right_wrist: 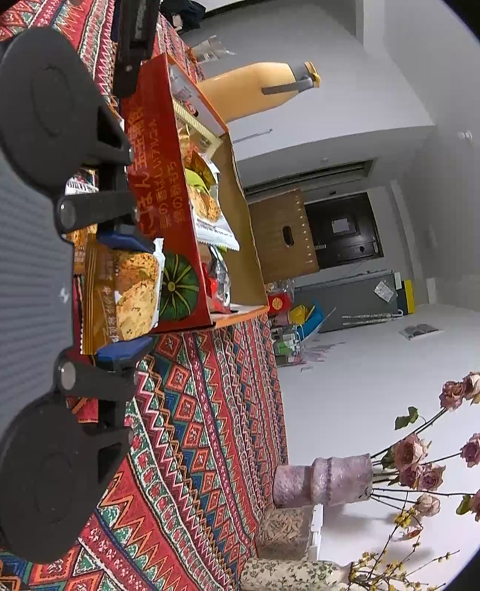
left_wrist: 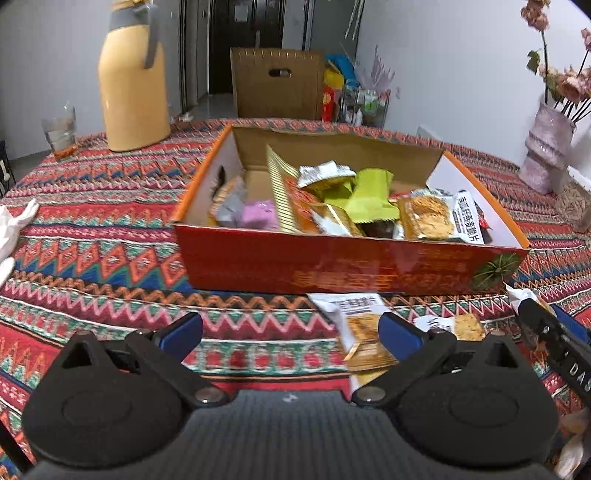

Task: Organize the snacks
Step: 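Move the open left tool to a cracker packet while the right tool holds its packet, then grasp a white cracker packet with the left tool while the right tool holds its packet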

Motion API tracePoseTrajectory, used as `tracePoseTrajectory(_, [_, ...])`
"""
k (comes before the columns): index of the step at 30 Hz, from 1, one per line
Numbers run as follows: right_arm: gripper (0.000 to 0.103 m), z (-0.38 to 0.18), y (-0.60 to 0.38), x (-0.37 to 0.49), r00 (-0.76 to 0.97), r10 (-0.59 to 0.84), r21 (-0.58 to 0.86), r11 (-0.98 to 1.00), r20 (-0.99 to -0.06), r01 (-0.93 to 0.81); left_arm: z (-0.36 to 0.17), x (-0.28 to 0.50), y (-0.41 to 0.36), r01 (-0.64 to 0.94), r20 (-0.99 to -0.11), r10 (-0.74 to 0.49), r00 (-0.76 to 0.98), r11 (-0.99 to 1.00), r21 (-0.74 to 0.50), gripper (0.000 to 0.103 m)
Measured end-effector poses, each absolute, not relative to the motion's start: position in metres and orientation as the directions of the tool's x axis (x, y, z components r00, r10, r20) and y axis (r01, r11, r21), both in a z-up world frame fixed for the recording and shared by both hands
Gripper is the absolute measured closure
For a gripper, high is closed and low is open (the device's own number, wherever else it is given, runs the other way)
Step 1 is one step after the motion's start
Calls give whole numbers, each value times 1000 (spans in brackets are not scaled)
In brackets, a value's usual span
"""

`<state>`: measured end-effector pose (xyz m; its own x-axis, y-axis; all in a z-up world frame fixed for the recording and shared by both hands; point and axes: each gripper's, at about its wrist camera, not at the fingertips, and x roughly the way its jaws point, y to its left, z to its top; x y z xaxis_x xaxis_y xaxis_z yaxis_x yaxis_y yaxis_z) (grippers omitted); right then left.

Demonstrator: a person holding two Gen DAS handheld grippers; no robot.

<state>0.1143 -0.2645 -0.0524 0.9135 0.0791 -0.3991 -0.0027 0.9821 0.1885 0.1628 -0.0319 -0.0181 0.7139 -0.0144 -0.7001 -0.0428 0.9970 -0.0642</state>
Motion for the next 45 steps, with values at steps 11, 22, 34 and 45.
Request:
tracePoseTrajectory(11, [55, -55, -271, 117, 908, 25, 194, 979, -419, 62, -33, 190, -72, -89, -747, 26, 664, 995, -44, 0])
tracePoseTrajectory(22, [55, -55, -271, 117, 910, 47, 205, 978, -413, 42, -48, 194, -77, -56, -754, -26, 656, 995, -83, 56])
tracePoseTrajectory(34, [55, -56, -272, 117, 913, 65, 221, 975, -403, 29, -37, 177, -68, -42, -715, -56, 697, 992, -118, 58])
tracePoseTrajectory(45, [55, -52, -269, 111, 929, 77, 220, 976, -363, 5, -3, 149, -58, 5, -641, -97, 762, 990, -144, 58])
